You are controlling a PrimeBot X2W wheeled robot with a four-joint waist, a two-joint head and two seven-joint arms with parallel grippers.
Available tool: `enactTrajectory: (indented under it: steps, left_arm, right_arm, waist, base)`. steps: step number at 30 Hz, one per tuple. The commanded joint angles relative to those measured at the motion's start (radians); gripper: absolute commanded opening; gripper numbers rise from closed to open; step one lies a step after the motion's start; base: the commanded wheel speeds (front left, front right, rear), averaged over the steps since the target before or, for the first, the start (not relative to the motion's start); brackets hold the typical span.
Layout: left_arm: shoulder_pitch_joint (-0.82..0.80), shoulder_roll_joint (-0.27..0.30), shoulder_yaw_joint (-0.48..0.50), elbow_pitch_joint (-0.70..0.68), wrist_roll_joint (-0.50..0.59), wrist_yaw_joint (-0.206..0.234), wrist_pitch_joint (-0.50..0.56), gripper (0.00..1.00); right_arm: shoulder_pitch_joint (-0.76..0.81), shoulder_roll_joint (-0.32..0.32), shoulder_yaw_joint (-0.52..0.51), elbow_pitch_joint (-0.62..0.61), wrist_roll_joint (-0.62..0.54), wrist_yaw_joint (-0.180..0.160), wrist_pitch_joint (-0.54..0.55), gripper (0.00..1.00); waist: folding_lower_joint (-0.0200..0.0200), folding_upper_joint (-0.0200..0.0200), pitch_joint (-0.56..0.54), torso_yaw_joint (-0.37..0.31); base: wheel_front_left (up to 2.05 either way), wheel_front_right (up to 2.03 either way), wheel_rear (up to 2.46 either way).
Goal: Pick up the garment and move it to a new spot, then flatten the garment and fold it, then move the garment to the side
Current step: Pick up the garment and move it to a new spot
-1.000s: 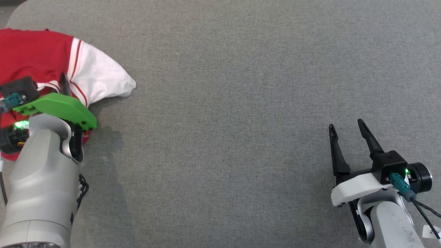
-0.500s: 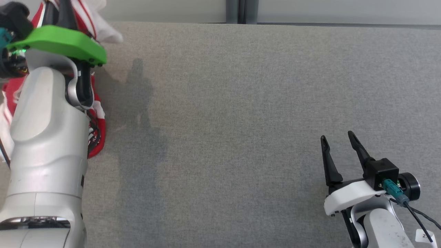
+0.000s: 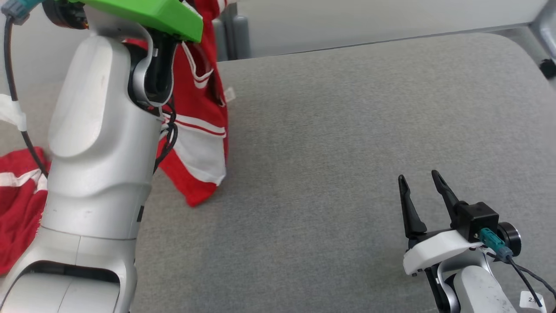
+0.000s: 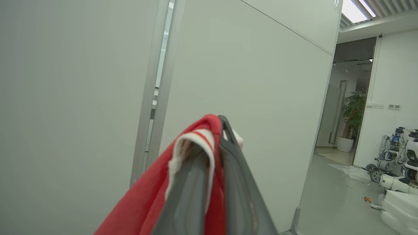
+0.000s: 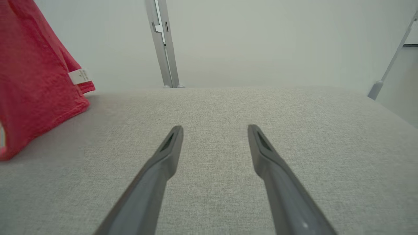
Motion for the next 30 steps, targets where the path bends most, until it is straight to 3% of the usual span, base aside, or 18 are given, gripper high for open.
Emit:
enactTrajectory:
  steps: [1,7,13,21,30]
  left_arm:
    - [-0.008,-0.002,-0.020,-0.028,-0.028,-0.001,-0.001,0.00]
    - [-0.017,-0.001,-0.116,-0.108,-0.118,0.045,-0.013,0.00]
    - [0.044,0.001,-0.191,-0.068,-0.125,0.068,-0.002,0.00]
    - [0.229,0.020,-0.209,0.053,-0.160,0.052,-0.035,0.00]
    - [0.466,0.039,-0.122,0.104,-0.252,0.031,-0.095,0.00]
  right_arm:
    - [-0.001,-0.003,0.001,-0.004,0.008,-0.002,-0.004,1.00]
    - [-0.006,-0.003,0.001,-0.014,0.023,-0.002,-0.004,1.00]
    - [-0.007,-0.002,-0.017,-0.032,0.038,-0.002,-0.004,1.00]
    - [-0.008,-0.002,-0.031,-0.041,0.037,-0.002,-0.004,1.00]
    - [0.006,-0.003,-0.044,-0.039,0.006,-0.002,-0.004,1.00]
  waist:
    - [0.0000,-0.0001,-0.015,-0.146]
    - [0.0000,-0.0001,0.014,-0.267]
    - [0.0000,-0.0001,0.058,-0.296]
    - [0.0000,-0.0001,0.095,-0.223]
    - [0.0000,-0.0001,0.067,-0.091]
  base:
    - [0.00,0.00,0.00]
    - [0.00,0.00,0.00]
    - [0.00,0.00,0.00]
    - [0.00,0.00,0.00]
    - [0.00,0.00,0.00]
